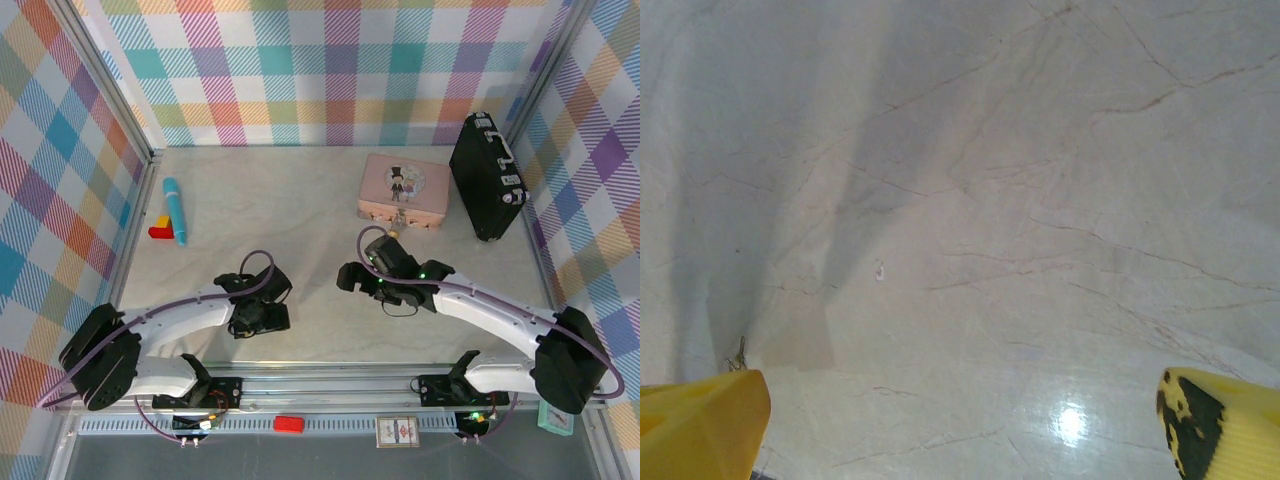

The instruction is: Unlock the padlock with the key

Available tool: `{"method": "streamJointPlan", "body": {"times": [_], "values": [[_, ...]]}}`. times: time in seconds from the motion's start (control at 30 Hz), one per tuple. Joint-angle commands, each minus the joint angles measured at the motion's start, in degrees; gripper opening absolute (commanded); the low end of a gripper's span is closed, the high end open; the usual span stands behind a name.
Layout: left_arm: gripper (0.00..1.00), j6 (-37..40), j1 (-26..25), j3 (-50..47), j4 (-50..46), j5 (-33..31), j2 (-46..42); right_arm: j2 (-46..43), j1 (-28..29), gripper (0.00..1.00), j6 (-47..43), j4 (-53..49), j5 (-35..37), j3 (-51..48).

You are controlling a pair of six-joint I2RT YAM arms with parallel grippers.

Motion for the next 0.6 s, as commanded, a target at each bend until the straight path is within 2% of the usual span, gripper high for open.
{"method": "streamJointPlan", "body": {"times": [0.0, 0.17, 0.33, 0.57], "values": [[0.8, -0.9, -0.5, -0.9, 1.8, -1.0, 1.8, -1.9, 0.4, 0.99, 0.8, -0.6, 1.0, -0.6], [0.75, -1.1, -0.4, -2.8, 7.9, -0.1, 3.8, -1.9, 0.3, 0.99, 1.1, -0.5, 0.8, -1.2], [0.7, 0.6, -0.5, 0.5, 8.6, -2.2, 9.1, -1.4, 0.3, 0.99, 1.1, -0.6, 0.6, -1.3], [0.59, 3.5, -0.6, 5.3, 12.2, -1.3, 15.4, -1.5, 0.4, 0.99, 1.0, -1.0, 0.7, -1.3]]}}
